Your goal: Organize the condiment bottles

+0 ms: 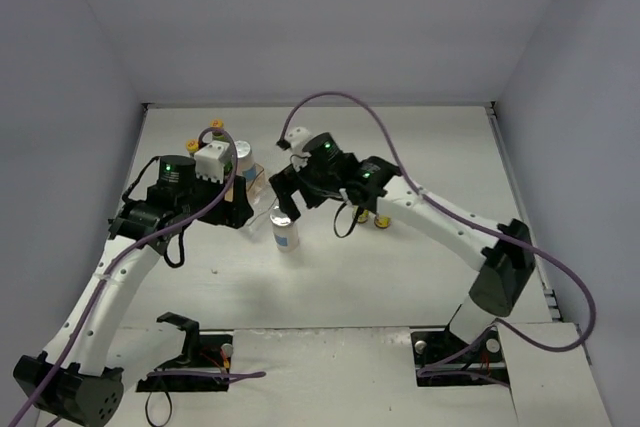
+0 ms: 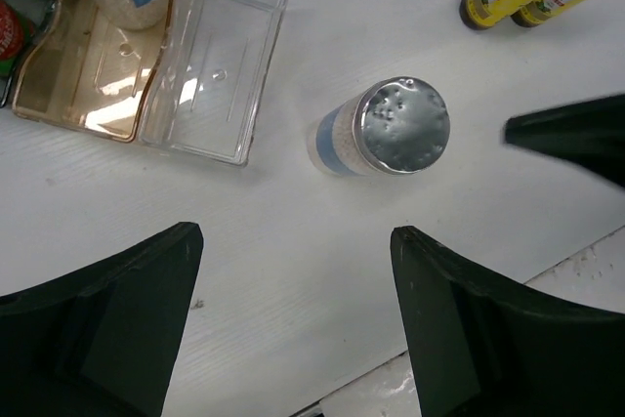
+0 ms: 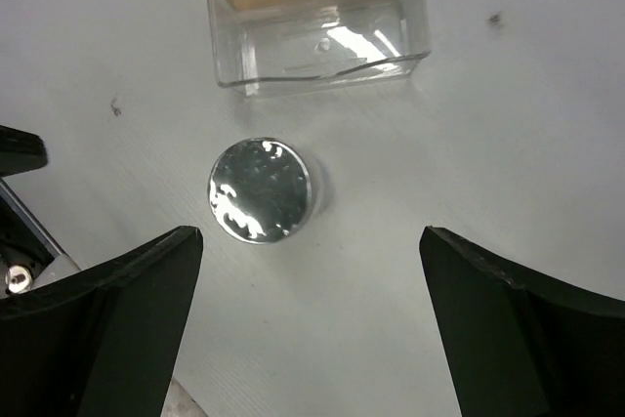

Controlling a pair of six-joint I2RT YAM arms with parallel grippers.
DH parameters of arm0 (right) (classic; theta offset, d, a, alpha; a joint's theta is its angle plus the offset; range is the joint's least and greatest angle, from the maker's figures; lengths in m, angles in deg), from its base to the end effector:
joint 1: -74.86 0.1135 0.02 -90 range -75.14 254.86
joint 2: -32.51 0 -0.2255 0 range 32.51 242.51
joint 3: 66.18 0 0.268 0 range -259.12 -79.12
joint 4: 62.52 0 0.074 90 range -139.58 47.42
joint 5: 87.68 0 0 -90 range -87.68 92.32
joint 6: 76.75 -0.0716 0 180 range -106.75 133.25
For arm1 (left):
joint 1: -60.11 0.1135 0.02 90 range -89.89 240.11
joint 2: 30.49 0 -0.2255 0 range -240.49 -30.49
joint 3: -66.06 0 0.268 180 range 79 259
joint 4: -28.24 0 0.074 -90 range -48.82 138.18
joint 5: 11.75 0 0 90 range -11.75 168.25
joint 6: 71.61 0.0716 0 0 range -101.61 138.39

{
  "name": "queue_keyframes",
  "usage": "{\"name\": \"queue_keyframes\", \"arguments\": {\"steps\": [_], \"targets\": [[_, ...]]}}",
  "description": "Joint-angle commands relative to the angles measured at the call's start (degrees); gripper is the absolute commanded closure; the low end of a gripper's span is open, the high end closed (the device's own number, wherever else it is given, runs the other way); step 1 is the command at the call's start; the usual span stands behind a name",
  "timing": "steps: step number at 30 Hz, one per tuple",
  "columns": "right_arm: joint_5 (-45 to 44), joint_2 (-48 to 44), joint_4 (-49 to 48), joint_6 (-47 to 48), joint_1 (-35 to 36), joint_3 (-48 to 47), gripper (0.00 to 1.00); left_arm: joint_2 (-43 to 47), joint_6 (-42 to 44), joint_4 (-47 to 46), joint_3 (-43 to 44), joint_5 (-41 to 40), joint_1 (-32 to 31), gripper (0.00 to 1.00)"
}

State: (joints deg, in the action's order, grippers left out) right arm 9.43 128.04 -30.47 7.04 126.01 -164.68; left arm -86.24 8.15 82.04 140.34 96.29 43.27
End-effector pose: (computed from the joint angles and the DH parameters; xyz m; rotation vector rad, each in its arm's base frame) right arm 0.2667 0.3452 0.2813 -0.8977 1.9642 0.7267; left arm 0.2455 -0.0975 0.3030 0.3085 2.1958 -0.6088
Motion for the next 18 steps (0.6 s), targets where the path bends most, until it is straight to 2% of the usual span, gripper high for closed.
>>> {"name": "queue_keyframes", "arguments": {"steps": [1,4,10,18], "targets": [[-1.67,-10.43,-0.13,0.07,-4.39,-1.72,0.00,-1.11,0.13,-6.32,1.68,2.08,-1.87,0.22],[-1.84,-15.88,1.18,-0.11,-8.61,-0.05,0.00,-2.96,-0.31,-7.81,2.03,0.51,-5.38,0.22],[-6.67,-22.74,4.26,0.59,-12.04,2.85,0.00,-8.14,-0.66,-10.36,2.90,-4.59,-13.73,0.22],[-6.59,-28.02,4.35,-0.64,-14.50,7.42,0.00,-13.95,-1.10,-13.52,3.87,-9.95,-17.96,0.22]]}}
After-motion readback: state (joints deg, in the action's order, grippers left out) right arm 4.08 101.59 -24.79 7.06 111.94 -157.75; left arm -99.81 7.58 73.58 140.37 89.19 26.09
